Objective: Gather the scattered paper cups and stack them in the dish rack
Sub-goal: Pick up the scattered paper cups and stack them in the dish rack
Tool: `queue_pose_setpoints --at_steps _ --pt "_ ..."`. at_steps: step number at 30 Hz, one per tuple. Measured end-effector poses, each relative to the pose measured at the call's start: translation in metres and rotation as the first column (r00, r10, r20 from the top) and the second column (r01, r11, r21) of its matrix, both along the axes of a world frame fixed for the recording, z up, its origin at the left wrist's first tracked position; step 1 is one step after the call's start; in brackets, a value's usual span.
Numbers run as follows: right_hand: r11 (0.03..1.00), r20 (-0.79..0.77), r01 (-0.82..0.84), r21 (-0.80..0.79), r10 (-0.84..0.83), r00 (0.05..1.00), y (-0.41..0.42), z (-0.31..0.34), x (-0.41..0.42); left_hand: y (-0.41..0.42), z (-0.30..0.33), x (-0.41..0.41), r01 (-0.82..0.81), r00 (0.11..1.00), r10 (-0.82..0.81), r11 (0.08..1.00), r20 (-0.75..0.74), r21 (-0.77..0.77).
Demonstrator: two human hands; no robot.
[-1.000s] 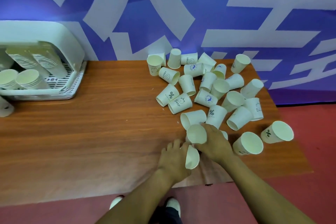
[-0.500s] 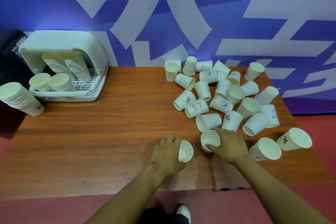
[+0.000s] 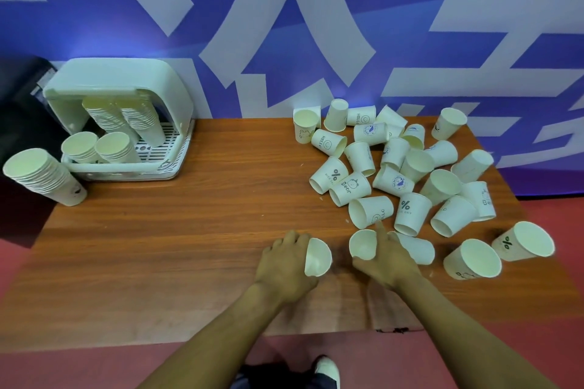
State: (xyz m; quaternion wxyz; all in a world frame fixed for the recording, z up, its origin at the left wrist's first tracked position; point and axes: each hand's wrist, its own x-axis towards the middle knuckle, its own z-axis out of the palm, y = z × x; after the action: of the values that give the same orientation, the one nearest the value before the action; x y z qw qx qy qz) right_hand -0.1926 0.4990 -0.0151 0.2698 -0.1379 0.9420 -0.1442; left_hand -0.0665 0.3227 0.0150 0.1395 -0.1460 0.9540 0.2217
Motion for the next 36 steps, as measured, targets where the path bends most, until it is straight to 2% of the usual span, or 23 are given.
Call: queue_pose_setpoints --at_steps 3,10,20,31,36 --pt "0.998 0.029 -0.002 -0.061 0.004 1.0 -0.001 0.002 0.001 -0.002 -0.001 0.0 0.002 1.0 -0.002 1.0 -0.008 0.002" --pt "0.99 -0.013 -0.004 -0.138 0.003 1.0 -0.01 0.009 0.005 -0.021 0.001 0.001 -0.02 0.999 0.02 1.0 -0.049 0.008" --pt "0.962 -0.086 -0.006 -0.271 -0.018 0.996 -0.077 0.048 0.026 -0.095 0.021 0.018 -0.12 0.987 0.123 0.992 -0.099 0.033" --pt "0.94 -0.097 0.005 -0.342 -0.04 0.995 -0.146 0.057 0.07 -0.173 0.021 0.056 -0.17 0.974 0.184 0.98 -0.136 0.107" --pt "0.943 -0.094 -0.031 -0.331 0.0 0.996 -0.185 0.067 0.083 -0.211 0.031 0.075 -0.227 0.959 0.244 0.965 -0.141 0.129"
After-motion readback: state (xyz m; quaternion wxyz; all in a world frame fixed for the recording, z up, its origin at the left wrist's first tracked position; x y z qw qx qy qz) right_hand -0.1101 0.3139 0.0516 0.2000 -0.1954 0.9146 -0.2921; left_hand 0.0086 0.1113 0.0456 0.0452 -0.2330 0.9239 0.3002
